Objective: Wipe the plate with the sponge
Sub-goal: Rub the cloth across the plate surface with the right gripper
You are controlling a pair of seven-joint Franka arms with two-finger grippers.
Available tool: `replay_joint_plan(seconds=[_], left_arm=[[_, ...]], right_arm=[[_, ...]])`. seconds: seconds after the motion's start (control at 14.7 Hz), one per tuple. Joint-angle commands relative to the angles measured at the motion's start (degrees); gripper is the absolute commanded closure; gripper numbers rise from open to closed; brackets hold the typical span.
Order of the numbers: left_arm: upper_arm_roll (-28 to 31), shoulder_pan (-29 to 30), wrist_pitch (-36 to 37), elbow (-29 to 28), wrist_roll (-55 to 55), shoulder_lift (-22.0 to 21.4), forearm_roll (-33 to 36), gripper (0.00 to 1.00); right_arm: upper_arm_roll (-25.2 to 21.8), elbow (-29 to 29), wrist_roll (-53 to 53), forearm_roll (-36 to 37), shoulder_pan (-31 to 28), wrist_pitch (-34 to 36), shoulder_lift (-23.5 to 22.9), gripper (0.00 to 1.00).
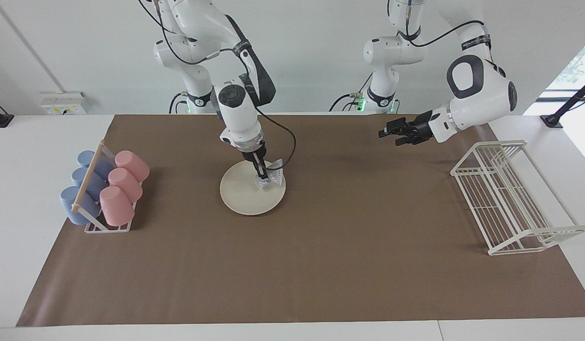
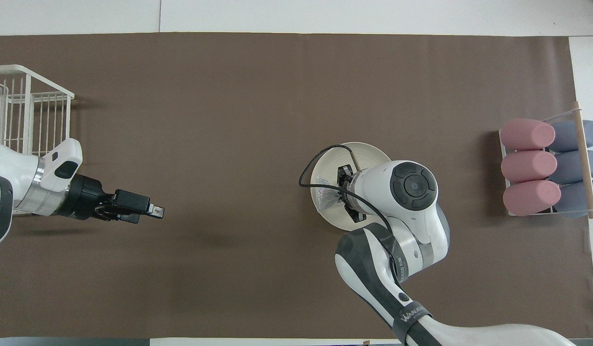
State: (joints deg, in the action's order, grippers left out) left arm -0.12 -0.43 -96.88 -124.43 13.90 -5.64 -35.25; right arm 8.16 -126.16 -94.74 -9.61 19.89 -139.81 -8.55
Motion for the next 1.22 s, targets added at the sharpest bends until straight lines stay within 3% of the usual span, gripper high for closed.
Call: replay_joint_plan(seconds=[0.0,0.41,0.88,1.16], left_arm=[[-0.23,0.08,-0.85,0.24,-0.81,-0.43,1.5,0.0],[-0.23,0.16,-0.85,0.24,-1.42,-0.43,1.5,0.0],[-0.23,0.08,-1.12,0.24,-2.83,-0.43,1.5,0.0],[-0.23,0.08,-1.64,0.24,-2.83,-0.43,1.5,0.0]], right_arm=[[0.28,-0.49,2.1,-0.15,-0.65,-1.43,-0.77,1.0],[0.28,-4.71,15.87,-0.15,-6.87,-1.52,0.02,1.0],[0.19,-4.8,21.16,-0.15,-8.64,-1.52,0.03,1.0],[0.19,-4.8,30.13,-0.15,-13.3,-1.35,-0.06,1.0]])
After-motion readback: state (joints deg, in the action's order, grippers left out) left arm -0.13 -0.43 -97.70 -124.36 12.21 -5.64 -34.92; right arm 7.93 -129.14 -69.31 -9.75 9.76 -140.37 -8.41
